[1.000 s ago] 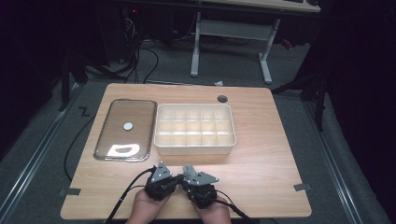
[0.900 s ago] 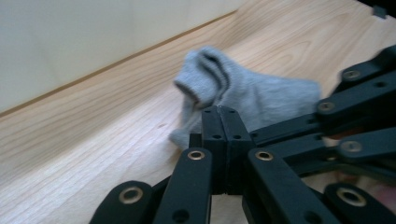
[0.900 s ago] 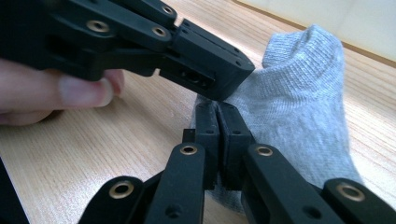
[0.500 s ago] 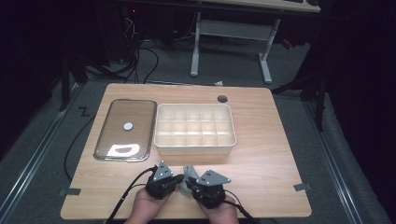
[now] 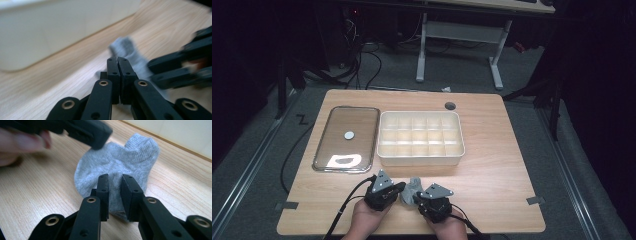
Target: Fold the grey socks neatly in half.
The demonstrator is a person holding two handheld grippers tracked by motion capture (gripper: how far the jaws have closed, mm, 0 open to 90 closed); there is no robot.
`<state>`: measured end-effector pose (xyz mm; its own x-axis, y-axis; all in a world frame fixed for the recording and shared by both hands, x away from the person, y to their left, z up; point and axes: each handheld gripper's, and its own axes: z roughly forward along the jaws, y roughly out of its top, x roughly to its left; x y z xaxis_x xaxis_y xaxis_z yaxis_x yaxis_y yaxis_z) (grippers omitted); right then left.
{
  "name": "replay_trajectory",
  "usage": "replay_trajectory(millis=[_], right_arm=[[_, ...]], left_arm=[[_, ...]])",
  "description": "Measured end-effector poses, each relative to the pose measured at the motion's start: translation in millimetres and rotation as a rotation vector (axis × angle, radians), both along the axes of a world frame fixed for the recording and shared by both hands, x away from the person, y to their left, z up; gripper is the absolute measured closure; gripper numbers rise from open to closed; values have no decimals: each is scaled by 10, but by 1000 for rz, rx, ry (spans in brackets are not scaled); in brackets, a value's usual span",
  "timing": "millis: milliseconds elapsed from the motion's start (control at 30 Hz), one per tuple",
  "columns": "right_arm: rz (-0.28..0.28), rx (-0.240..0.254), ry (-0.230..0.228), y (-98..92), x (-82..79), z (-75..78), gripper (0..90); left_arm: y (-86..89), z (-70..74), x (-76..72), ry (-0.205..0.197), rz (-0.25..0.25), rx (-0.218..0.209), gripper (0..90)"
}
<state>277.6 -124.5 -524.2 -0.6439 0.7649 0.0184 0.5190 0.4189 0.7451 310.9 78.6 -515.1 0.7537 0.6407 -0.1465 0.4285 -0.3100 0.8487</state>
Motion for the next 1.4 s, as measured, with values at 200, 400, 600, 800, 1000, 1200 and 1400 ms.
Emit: replay_trajectory(millis=[200,400,600,800,1000,1200,1400], right_arm=[[3,-8,-6,8,0,-4,780],[3,-2,-10,-12,-2,-16,780],[3,8,2,-27,9,-13,777],[-43,93,-5,-103,2,154,693],[-103,91,88,-126,104,104,568],[-123,105,147,-143,156,41,528],[-85,121,191,-118,149,-7,635]], left_arm=[[-110,-28,-79,15,-44,19,890],[-41,-168,-107,24,-46,102,900],[0,-178,-100,30,-50,94,900],[-14,-177,-116,15,-45,107,900],[-6,-178,-104,26,-46,98,900],[-1,-179,-98,32,-48,92,900],[0,-176,-95,28,-46,92,892]])
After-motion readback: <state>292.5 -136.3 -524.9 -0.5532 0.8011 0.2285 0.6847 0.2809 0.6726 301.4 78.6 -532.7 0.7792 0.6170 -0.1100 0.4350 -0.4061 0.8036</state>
